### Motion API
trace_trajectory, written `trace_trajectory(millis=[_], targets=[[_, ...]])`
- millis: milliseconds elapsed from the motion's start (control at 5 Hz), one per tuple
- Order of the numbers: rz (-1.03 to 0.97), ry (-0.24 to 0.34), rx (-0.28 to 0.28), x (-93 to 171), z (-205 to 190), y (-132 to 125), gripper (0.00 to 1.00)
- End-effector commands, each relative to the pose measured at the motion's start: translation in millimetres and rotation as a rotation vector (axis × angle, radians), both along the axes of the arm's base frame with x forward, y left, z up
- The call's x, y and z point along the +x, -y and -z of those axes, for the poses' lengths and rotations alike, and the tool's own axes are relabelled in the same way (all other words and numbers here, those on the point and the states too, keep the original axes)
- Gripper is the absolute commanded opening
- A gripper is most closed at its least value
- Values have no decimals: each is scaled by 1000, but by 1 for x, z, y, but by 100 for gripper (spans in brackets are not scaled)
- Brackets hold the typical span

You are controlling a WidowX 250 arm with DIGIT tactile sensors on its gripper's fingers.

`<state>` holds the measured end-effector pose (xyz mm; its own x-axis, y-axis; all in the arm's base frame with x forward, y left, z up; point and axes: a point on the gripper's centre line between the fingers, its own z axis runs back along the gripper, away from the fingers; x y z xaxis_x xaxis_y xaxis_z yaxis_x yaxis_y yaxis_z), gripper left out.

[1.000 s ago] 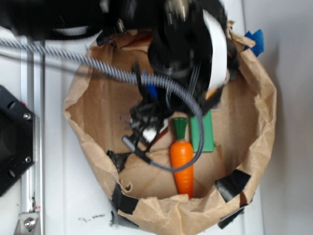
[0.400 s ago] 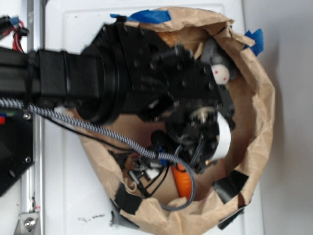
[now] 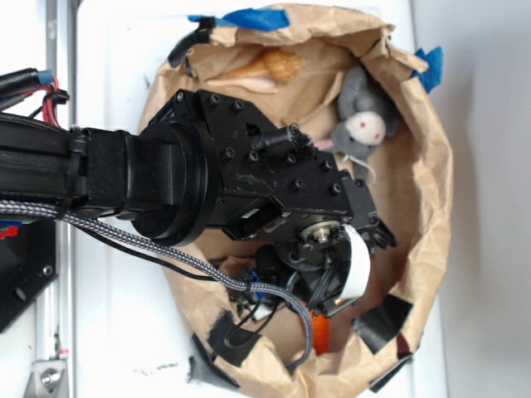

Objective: Grab the carrot.

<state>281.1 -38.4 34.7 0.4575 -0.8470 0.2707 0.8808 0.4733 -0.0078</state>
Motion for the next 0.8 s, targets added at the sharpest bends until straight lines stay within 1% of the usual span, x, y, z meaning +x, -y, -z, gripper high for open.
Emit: trace_trajectory(millis=[0,200,600], targets=[[-6,14,12,-8,-2,4,0],[-53,26,-18,-2,-16,-6,0],[-268,104,-61,-3,-69,-35,0]])
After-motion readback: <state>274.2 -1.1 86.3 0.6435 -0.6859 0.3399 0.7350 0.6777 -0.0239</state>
